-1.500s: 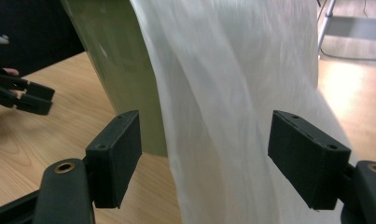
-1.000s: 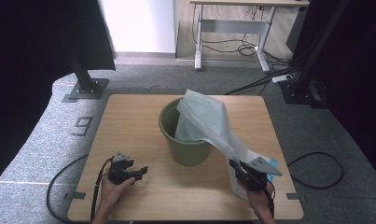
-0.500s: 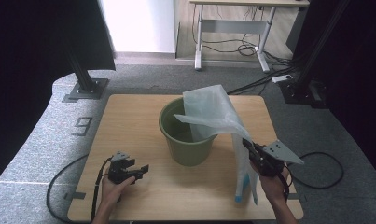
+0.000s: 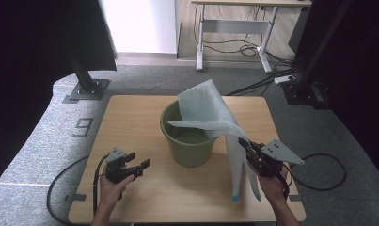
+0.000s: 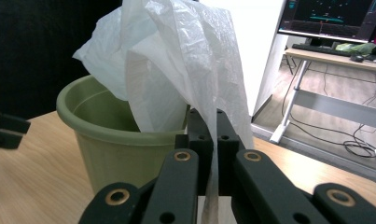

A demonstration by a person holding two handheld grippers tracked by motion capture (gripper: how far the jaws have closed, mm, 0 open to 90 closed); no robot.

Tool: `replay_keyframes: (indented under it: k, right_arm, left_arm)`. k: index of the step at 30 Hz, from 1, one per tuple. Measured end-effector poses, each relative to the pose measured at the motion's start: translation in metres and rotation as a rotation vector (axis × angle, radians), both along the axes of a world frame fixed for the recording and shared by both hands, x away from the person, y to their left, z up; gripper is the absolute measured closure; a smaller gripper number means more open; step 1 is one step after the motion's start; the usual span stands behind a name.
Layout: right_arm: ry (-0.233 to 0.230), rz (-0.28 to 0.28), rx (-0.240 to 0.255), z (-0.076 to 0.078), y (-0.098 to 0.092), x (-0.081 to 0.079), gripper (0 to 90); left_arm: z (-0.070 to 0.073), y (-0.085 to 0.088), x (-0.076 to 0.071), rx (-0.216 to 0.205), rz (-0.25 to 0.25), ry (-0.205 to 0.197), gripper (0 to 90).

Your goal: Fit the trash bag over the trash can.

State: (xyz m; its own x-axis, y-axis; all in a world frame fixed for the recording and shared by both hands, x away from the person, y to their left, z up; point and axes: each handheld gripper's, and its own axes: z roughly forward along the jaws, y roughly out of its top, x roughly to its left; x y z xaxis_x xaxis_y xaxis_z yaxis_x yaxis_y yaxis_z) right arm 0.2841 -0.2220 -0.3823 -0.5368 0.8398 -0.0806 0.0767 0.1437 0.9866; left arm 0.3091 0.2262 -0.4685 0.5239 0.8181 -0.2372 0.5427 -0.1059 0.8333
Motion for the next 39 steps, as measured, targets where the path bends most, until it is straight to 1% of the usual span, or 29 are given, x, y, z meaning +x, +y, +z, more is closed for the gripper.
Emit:
replay_keyframes:
  k: [7,12,16,17,19,22,26,30,33,37,39]
  right_arm:
    - [0.011,0.030,0.004,-0.003,0.006,0.005,87.8]
    - [0.030,0.037,0.007,-0.009,0.006,0.006,87.6]
    - [0.044,0.038,0.016,-0.013,0.004,0.008,87.4]
    - [0.048,0.038,0.018,-0.013,0.004,0.008,87.3]
    - [0.052,0.040,0.019,-0.014,0.003,0.010,87.1]
    - [0.054,0.039,0.025,-0.013,0.002,0.011,86.8]
    - [0.058,0.043,0.031,-0.012,0.004,0.013,86.6]
    - [0.056,0.050,0.043,-0.010,0.006,0.013,86.3]
    - [0.055,0.054,0.059,-0.008,0.008,0.014,86.4]
    - [0.054,0.060,0.067,-0.004,0.009,0.015,86.4]
    - [0.051,0.062,0.070,-0.002,0.011,0.015,86.3]
  left_arm:
    - [0.031,-0.006,0.000,-0.011,-0.004,-0.082,28.9]
    - [0.046,-0.015,0.005,0.039,-0.023,-0.103,29.4]
    - [0.059,-0.027,0.007,0.071,-0.041,-0.133,29.3]
    - [0.064,-0.032,0.008,0.082,-0.047,-0.149,29.1]
    - [0.071,-0.037,0.009,0.080,-0.062,-0.166,28.7]
    - [0.084,-0.050,0.011,0.080,-0.086,-0.196,28.3]
    - [0.097,-0.068,0.016,0.096,-0.121,-0.222,28.2]
    - [0.105,-0.084,0.024,0.102,-0.166,-0.236,28.4]
    - [0.109,-0.098,0.031,0.110,-0.204,-0.238,28.5]
    - [0.109,-0.116,0.041,0.132,-0.232,-0.224,29.2]
    - [0.107,-0.121,0.046,0.143,-0.231,-0.213,33.3]
